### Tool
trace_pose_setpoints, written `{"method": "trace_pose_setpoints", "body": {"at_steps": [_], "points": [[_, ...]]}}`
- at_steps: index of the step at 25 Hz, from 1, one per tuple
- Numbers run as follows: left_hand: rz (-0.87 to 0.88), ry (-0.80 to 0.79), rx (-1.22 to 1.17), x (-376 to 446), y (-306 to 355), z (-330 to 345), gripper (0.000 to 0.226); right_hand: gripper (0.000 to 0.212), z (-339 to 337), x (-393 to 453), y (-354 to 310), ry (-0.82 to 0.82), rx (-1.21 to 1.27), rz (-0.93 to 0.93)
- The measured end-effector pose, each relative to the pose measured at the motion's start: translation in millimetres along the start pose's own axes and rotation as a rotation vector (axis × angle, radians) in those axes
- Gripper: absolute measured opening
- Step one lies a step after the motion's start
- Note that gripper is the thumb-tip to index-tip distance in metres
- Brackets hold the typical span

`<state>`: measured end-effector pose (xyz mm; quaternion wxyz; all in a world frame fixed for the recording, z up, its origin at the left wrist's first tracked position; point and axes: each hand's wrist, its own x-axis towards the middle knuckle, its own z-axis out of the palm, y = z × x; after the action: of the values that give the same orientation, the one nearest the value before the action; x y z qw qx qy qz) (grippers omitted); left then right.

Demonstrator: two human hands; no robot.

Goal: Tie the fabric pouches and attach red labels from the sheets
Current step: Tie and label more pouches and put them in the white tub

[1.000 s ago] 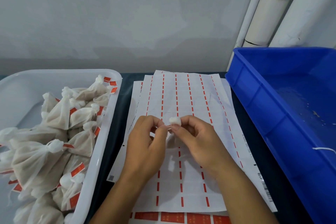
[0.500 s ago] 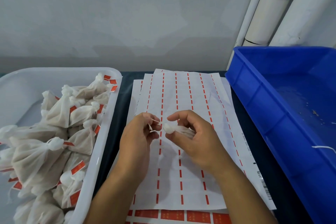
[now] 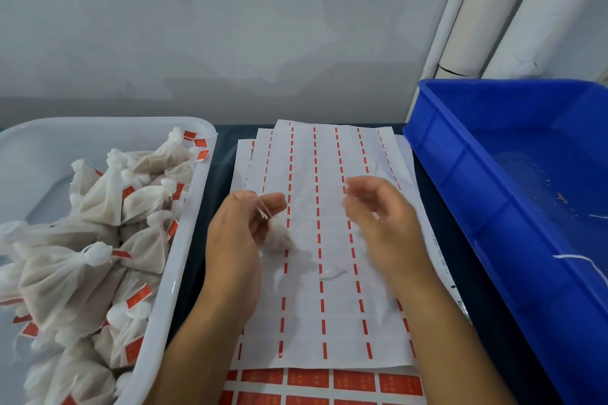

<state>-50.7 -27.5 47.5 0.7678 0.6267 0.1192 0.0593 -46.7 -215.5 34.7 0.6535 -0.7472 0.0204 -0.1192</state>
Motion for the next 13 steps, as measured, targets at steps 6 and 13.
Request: {"method": "trace_pose_setpoints", "body": {"at_steps": [6, 13], "points": [[0.222, 0.227, 0.101, -0.1, 1.3, -0.7, 0.03, 0.02, -48.1, 16.4, 12.6, 0.317, -0.523, 0.136], [0.376, 0.154, 0.188, -1.7, -5.5, -1.2, 0.012, 0.028, -57.3, 18.4, 17.9, 0.333, -0.571, 0.131]]}}
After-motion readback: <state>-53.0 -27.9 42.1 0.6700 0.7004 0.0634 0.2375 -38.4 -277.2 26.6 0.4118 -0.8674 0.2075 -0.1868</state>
